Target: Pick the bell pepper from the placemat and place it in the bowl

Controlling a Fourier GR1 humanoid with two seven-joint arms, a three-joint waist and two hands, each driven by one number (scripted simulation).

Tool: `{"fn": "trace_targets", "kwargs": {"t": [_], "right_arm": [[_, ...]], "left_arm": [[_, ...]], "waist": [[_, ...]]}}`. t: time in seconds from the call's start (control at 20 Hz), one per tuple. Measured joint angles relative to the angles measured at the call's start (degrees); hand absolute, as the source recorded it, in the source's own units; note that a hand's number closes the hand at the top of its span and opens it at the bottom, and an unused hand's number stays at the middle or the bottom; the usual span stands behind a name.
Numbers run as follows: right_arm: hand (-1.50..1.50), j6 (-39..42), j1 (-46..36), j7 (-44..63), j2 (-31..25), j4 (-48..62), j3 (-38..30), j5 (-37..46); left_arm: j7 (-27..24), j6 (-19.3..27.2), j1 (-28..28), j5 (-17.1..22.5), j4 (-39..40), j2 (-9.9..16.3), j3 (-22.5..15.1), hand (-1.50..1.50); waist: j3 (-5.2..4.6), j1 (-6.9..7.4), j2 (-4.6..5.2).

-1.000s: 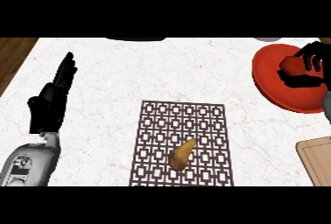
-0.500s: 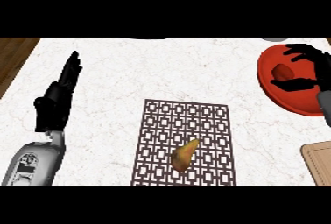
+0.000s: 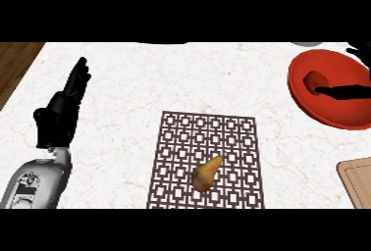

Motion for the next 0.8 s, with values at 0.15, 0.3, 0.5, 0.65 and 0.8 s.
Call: {"fn": "trace_targets", "kwargs": {"t": [0.15,0.3,0.5,0.65,0.8], "right_arm": [[-1.50,4.0,0.2,-1.2,-2.5,1.8,-1.7,-1.6],[-1.50,8.9,1.3,-2.8,-5.5,3.3,-3.1,-3.0],[-1.50,16.8,3.5,-5.4,-9.6,4.7,-4.9,-5.0],[-1.50,21.3,5.3,-5.7,-12.3,5.1,-5.5,-5.9],[-1.50,23.5,7.7,-6.1,-13.8,4.8,-5.5,-6.3]], "left_arm": [[-0.2,-0.1,0.3,-0.1,0.0,0.3,0.4,0.00],[-0.6,-0.2,0.7,0.0,0.2,0.4,0.7,0.00],[0.1,0.0,0.6,-0.3,-0.3,0.7,1.1,0.00],[0.2,0.6,1.0,-0.8,-0.4,0.0,0.8,0.00],[-0.9,0.3,2.0,-0.4,-0.1,0.2,1.3,0.00]], "waist": [[-0.02,-0.40,-0.12],[-0.01,-0.75,-0.20],[0.02,-1.29,-0.40],[0.04,-1.62,-0.47],[0.02,-1.95,-0.61]]}}
